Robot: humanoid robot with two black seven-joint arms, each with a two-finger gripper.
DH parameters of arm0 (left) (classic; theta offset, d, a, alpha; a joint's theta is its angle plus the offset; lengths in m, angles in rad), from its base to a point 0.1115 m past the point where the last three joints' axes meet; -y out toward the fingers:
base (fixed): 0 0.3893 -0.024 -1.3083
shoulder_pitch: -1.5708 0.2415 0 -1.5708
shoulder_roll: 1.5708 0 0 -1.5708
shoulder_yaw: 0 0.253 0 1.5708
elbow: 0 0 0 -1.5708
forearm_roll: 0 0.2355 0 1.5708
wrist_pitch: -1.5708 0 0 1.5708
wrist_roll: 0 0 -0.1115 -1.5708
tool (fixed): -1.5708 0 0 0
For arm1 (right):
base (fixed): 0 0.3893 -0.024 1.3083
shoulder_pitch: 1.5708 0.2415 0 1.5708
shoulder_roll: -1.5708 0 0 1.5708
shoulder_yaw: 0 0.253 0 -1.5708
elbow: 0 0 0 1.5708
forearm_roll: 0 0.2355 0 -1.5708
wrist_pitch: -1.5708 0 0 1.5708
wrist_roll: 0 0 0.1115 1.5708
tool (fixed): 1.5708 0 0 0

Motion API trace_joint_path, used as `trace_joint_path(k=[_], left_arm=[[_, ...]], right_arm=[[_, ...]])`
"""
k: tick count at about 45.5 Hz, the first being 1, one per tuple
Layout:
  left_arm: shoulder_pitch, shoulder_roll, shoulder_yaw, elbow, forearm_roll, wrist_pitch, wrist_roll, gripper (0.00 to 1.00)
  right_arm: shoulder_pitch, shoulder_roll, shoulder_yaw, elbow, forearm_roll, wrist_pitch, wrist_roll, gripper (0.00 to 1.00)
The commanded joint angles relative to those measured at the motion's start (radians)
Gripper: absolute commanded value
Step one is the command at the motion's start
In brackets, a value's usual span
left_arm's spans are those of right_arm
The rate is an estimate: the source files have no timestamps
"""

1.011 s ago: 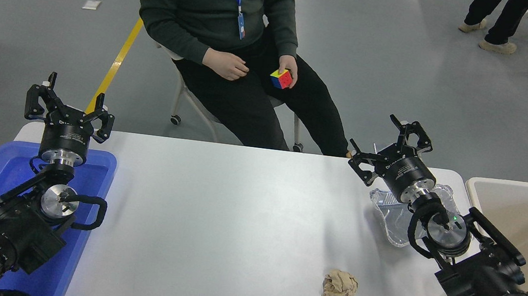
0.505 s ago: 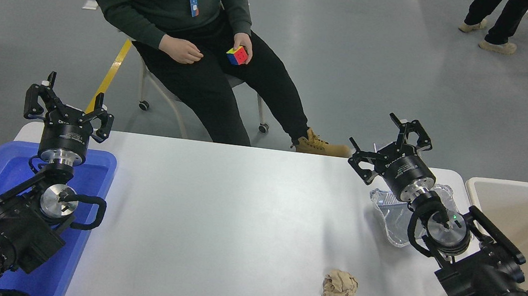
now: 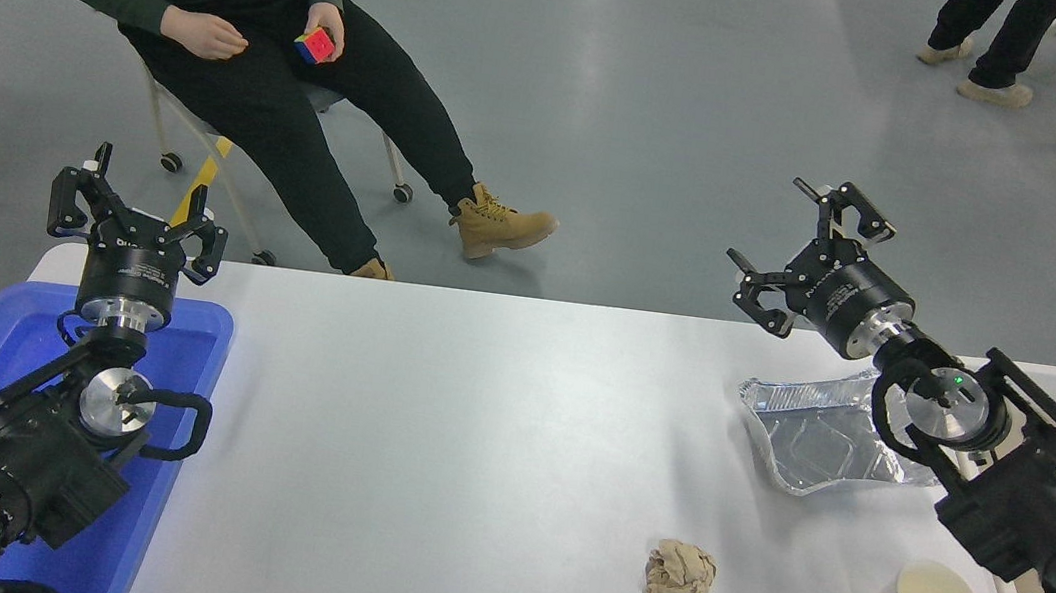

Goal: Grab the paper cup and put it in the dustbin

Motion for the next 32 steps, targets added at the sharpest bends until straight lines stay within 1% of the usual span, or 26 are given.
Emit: trace_joint_path(k=[1,11,16,20,25,29,32], left_arm=[[0.0,0.0,0.0,0.0,0.0,0.0,0.0,0.99],[0.0,0.0,0.0,0.0,0.0,-0.002,0.0,0.99],[0.0,0.002,0.003,0.0,0.001,-0.002,0.0,0.99],[0.0,0.002,0.003,0.0,0.001,-0.002,0.0,0.99],[-0.001,0.002,0.003,0.0,0.0,-0.002,0.0,0.99],[-0.001,0.002,0.003,0.0,0.001,-0.002,0.0,0.99],[-0.001,0.002,0.003,0.0,0.0,-0.002,0.0,0.99]], right_arm=[[0.247,-0.155,-0.437,0.008,-0.052,0.001,-0.002,1.0],[0.545,-0.166,-0.957,0.025,-0.149,0.01,-0.001,1.0],[0.698,-0.146,-1.22,0.057,-0.184,0.012,0.004,1.0],[0.83,-0.082,-1.447,0.088,-0.208,0.012,0.01,1.0],[0.939,-0.014,-1.667,0.141,-0.227,0.012,0.016,1.0],[1.01,0.037,-1.793,0.207,-0.27,0.012,0.031,1.0],[1.057,0.061,-1.85,0.279,-0.323,0.012,0.044,1.0]])
